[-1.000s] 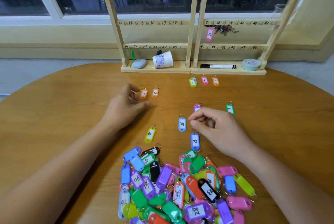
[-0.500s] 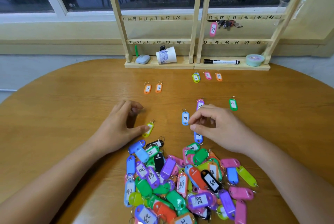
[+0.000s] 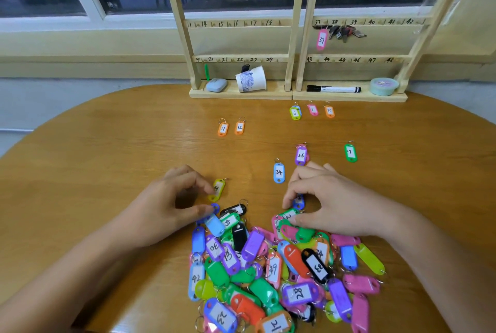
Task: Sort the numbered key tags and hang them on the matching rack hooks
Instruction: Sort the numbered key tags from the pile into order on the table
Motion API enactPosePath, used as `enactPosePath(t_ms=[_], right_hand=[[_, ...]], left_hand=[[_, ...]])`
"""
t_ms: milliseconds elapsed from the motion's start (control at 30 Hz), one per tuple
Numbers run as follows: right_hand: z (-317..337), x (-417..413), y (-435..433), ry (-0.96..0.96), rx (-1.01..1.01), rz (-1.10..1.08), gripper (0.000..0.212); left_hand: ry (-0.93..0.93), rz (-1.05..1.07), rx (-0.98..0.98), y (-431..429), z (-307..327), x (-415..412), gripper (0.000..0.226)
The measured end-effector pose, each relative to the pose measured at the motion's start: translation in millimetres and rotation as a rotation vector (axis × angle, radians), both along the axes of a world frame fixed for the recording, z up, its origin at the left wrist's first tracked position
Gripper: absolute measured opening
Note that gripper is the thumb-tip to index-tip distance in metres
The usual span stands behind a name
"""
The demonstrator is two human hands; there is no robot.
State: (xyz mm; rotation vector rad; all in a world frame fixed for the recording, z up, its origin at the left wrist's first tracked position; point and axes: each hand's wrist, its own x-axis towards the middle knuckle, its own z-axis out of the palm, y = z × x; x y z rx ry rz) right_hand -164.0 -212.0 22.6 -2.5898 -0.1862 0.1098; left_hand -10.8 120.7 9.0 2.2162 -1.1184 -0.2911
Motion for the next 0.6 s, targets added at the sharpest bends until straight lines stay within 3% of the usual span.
enactPosePath(t_ms=[600], right_hand=[[0,0,13,0.011,-0.063,0.101,0.011]], left_hand=[[0.039,-0.016,0.094,19,10,-15,0.019]])
